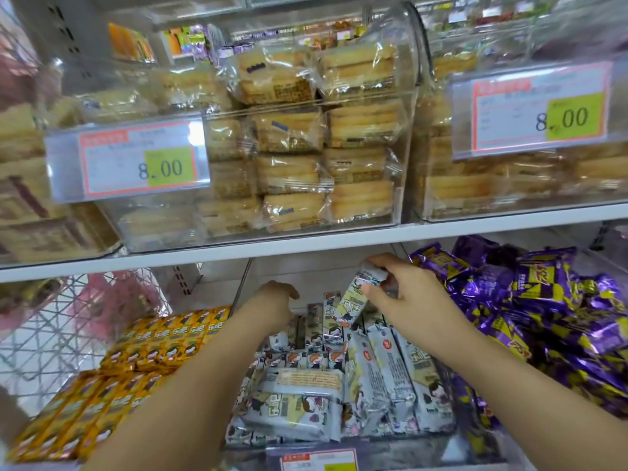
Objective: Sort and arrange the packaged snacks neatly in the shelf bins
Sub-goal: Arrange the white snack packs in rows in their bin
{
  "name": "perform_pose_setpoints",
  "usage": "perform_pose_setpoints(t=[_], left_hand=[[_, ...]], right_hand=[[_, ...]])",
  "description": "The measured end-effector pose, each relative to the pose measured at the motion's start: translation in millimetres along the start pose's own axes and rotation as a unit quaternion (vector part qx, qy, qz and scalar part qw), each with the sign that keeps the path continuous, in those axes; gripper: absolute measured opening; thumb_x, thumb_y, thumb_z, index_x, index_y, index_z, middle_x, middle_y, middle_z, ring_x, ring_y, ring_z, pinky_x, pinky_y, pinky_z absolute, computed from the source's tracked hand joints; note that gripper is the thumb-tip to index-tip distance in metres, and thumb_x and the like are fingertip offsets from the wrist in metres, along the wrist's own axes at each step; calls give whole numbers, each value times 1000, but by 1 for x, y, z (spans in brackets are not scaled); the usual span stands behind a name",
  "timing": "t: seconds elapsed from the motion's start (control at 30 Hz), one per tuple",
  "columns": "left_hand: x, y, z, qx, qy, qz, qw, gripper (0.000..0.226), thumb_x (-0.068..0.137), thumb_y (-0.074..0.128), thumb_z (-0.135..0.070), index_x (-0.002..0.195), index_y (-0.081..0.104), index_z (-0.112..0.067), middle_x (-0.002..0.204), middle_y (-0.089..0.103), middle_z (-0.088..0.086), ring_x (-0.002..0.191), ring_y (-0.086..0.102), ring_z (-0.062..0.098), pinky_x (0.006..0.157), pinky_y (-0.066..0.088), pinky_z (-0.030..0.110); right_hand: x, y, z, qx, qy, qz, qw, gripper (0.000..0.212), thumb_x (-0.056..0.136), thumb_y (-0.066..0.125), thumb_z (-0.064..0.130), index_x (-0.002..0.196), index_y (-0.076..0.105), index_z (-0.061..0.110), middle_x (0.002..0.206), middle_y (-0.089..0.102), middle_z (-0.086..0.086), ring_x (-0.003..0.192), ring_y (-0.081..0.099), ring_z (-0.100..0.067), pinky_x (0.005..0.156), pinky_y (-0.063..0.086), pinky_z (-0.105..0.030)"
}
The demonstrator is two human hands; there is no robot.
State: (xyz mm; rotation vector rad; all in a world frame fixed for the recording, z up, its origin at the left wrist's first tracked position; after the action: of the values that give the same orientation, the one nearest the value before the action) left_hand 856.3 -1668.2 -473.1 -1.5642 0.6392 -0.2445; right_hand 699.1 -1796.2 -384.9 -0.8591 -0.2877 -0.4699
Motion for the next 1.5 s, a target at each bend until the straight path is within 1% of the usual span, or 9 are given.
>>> perform_pose_setpoints(t=[0.13, 0.27, 0.47, 0.7, 0.93, 1.07, 1.2, 1.33, 1.5], left_hand=[[0, 7, 3, 33, -16, 53, 998, 47, 97, 47, -8, 143, 40, -15, 150, 35, 7, 132, 41, 23, 104, 34, 24], [1, 16, 3, 81, -29, 69, 994, 16, 95, 51, -18, 103, 61, -9, 106, 53, 10, 97, 52, 22, 88, 43, 26], [2, -3, 3, -36, -18, -13, 999, 37, 89, 53, -4, 123, 59, -16, 135, 52, 4, 118, 52, 22, 95, 43, 25], [-4, -7, 23, -322, -64, -32, 944, 64, 81, 58, 11, 136, 47, -19, 128, 58, 9, 98, 64, 29, 65, 50, 32], [-12, -10, 7, -360, -65, -23, 930, 77, 92, 48, 1, 152, 7, -26, 114, 55, 9, 55, 43, 14, 46, 40, 23], [-18, -15, 8, -389, -71, -21, 918, 66, 97, 47, -18, 152, 11, -27, 129, 52, 13, 71, 48, 15, 63, 47, 25], [-35, -14, 11, -470, -68, -18, 880, 42, 94, 57, -27, 133, 45, -18, 121, 54, 2, 97, 55, 17, 68, 57, 26], [-37, -38, 9, -308, -18, -82, 948, 32, 89, 61, -22, 121, 54, -21, 112, 61, 2, 86, 61, 14, 51, 46, 13], [-36, -64, -1, -124, -2, -160, 979, 36, 90, 53, -10, 124, 59, -17, 127, 60, 3, 115, 54, 21, 88, 38, 21]], right_hand=[[1, 0, -2, -2, 0, 2, 1000, 24, 89, 59, 27, 112, 58, 24, 93, 67, 2, 84, 63, -15, 80, 50, -37], [0, -2, -5, -2, 4, 8, 1000, 28, 89, 59, 29, 117, 58, 24, 95, 69, -2, 85, 63, -16, 83, 49, -36], [-1, -3, -8, -8, 0, 13, 1000, 29, 89, 57, 31, 117, 56, 25, 90, 68, -2, 83, 62, -16, 82, 49, -39], [-4, -4, -6, 8, -4, 9, 1000, 28, 89, 59, 27, 117, 58, 26, 92, 68, 2, 85, 62, -12, 83, 49, -36], [-3, -11, -5, 5, -9, 0, 1000, 29, 90, 58, 30, 119, 57, 26, 89, 65, 4, 85, 60, -10, 81, 45, -28], [-1, -9, -3, 6, -10, -5, 1000, 29, 91, 58, 27, 119, 55, 23, 92, 65, 4, 80, 60, -6, 70, 45, -18], [-2, -11, 5, 24, -19, -22, 999, 36, 92, 56, 21, 127, 53, 25, 106, 61, 10, 72, 58, 1, 63, 40, -5], [-6, -6, 8, 3, -34, -20, 999, 27, 89, 59, 19, 116, 60, 20, 106, 61, 2, 85, 58, -10, 75, 41, -19], [-10, -4, 6, -8, -31, -8, 999, 24, 90, 58, 21, 114, 57, 20, 98, 54, 3, 76, 46, -2, 64, 32, -13]])
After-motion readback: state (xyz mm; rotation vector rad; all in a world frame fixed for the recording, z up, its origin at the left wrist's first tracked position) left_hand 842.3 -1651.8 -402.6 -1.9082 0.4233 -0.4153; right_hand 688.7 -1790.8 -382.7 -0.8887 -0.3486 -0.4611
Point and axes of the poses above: each hand's wrist, its own x-axis towards the middle knuckle, its own y-axis out of the palm, z = x × y, the point moved 10 cm from there along x, towards the middle knuckle
